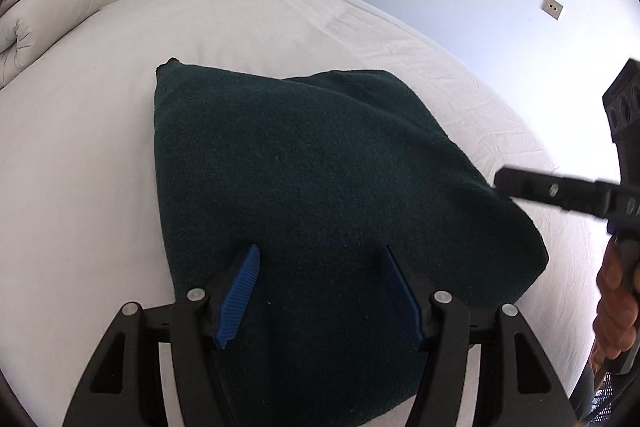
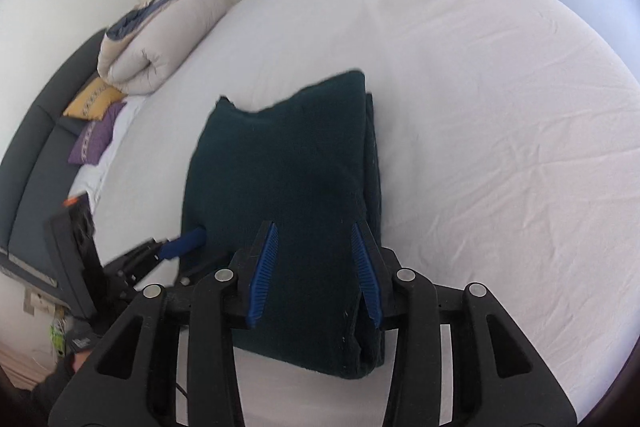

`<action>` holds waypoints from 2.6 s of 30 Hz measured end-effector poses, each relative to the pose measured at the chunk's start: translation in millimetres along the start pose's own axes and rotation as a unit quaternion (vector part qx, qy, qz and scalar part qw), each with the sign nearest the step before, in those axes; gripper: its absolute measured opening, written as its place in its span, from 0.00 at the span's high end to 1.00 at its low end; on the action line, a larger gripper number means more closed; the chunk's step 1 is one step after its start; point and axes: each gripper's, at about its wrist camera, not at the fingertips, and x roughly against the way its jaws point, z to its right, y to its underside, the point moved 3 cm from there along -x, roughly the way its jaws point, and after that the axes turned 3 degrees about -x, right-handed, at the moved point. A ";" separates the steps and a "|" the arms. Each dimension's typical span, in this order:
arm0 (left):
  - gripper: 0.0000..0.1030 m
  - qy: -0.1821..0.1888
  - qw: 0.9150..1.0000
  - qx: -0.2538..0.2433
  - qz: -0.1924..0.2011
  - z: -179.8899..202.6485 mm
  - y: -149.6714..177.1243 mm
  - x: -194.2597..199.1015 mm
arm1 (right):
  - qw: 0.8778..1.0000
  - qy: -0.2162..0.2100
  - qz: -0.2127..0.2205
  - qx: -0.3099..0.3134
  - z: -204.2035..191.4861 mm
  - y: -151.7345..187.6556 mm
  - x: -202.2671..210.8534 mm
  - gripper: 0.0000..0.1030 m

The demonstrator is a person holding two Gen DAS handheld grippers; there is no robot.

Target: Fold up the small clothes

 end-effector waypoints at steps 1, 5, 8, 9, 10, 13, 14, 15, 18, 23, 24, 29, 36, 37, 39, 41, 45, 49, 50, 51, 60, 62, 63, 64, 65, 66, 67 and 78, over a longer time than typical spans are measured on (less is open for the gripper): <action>0.38 -0.001 1.000 -0.002 -0.001 0.6 -0.3 -0.1 | 1.000 0.019 -0.011 0.002 3.2 5.3 -9.1 0.63; 0.38 -0.001 1.000 -0.005 -0.003 1.1 -0.8 -1.1 | 0.999 0.028 -0.016 -0.007 26.1 27.2 -34.9 0.63; 0.37 -0.002 1.000 -0.007 -0.002 0.4 -0.3 -1.6 | 1.000 0.017 -0.008 -0.011 29.4 30.0 -32.1 0.63; 0.35 -0.002 1.000 -0.007 0.000 0.2 -0.4 -1.4 | 1.000 0.019 -0.007 -0.010 28.8 30.7 -29.3 0.61; 0.34 0.000 1.000 -0.007 0.001 0.1 0.1 -0.7 | 1.000 0.024 -0.007 -0.007 28.1 31.4 -26.6 0.61; 0.30 0.013 1.000 0.001 0.012 -2.4 1.5 6.8 | 0.999 0.038 -0.001 -0.003 29.0 33.1 -11.8 0.59; 0.30 0.018 1.000 0.010 0.015 -5.4 1.3 12.0 | 0.999 0.037 0.001 -0.010 28.6 31.8 -5.3 0.58; 0.30 0.025 0.999 0.021 0.022 -9.0 0.9 20.2 | 0.999 0.033 0.004 -0.020 30.3 30.4 2.3 0.58; 0.07 0.013 0.996 0.056 0.070 -30.9 -3.3 50.4 | 0.999 0.010 0.031 -0.029 37.3 21.9 35.1 0.48; 0.04 0.033 0.987 0.148 0.051 -85.2 -12.4 41.9 | 0.997 -0.040 0.048 -0.043 39.8 -8.4 45.1 0.36; 0.04 0.046 0.985 0.163 0.040 -92.4 -13.1 34.9 | 0.997 -0.047 0.040 -0.049 40.6 -14.9 39.2 0.36; 0.05 0.102 0.973 0.204 -0.037 -102.1 -14.9 -12.7 | 0.991 -0.085 -0.026 -0.099 47.7 -42.5 -7.7 0.36; 0.24 0.094 0.977 0.178 -0.064 -82.8 -21.9 -37.1 | 0.988 -0.076 -0.089 -0.100 41.9 -52.7 -59.7 0.35; 0.26 0.092 0.977 0.181 -0.068 -83.0 -23.5 -38.3 | 0.988 -0.073 -0.091 -0.099 39.7 -53.5 -63.4 0.36; 0.37 0.087 0.978 0.175 -0.075 -79.6 -25.5 -39.1 | 0.992 -0.042 -0.095 -0.076 31.0 -55.3 -67.7 0.52; 0.46 0.076 0.980 0.165 -0.077 -74.7 -28.0 -37.3 | 0.995 -0.003 -0.090 -0.034 14.8 -53.2 -69.5 0.60; 0.57 0.056 0.985 0.148 -0.071 -63.0 -30.8 -23.6 | 0.993 0.090 -0.058 0.054 -26.8 -45.1 -61.0 0.78; 0.59 0.032 0.991 0.120 -0.054 -51.6 -25.3 15.5 | 0.988 0.114 -0.022 0.104 -73.7 -27.3 -31.5 0.81; 0.59 0.024 0.992 0.111 -0.045 -52.0 -20.7 30.6 | 0.988 0.109 -0.013 0.110 -84.2 -21.5 -20.6 0.81; 0.59 0.017 0.994 0.104 -0.035 -51.4 -14.9 47.2 | 0.988 0.103 -0.006 0.113 -94.3 -14.8 -9.4 0.81; 0.58 -0.024 0.996 0.085 -0.008 -72.9 68.3 174.1 | 0.989 0.011 0.003 0.145 -189.2 80.4 60.7 0.81; 0.58 -0.035 0.995 0.090 -0.014 -81.9 87.9 184.7 | 0.989 -0.005 -0.006 0.145 -202.5 101.2 60.2 0.81; 0.58 -0.039 0.995 0.094 -0.018 -86.7 97.8 187.0 | 0.990 -0.015 -0.015 0.136 -205.5 110.6 57.1 0.81; 0.58 -0.043 0.994 0.097 -0.023 -90.5 106.4 186.8 | 0.991 -0.022 -0.024 0.129 -209.7 121.6 53.8 0.81; 0.58 -0.048 0.993 0.100 -0.028 -94.4 116.3 185.5 | 0.991 -0.025 -0.031 0.127 -212.2 130.8 49.2 0.81; 0.57 -0.052 0.993 0.103 -0.034 -99.6 127.7 184.5 | 0.991 -0.024 -0.036 0.127 -214.2 140.2 44.5 0.81; 0.57 -0.057 0.992 0.103 -0.041 -101.4 136.4 180.2 | 0.991 -0.021 -0.042 0.128 -214.1 148.6 41.9 0.81; 0.38 -0.106 0.988 0.102 -0.053 -109.7 169.6 135.0 | 0.993 0.012 -0.080 0.086 -188.6 192.1 -25.1 0.76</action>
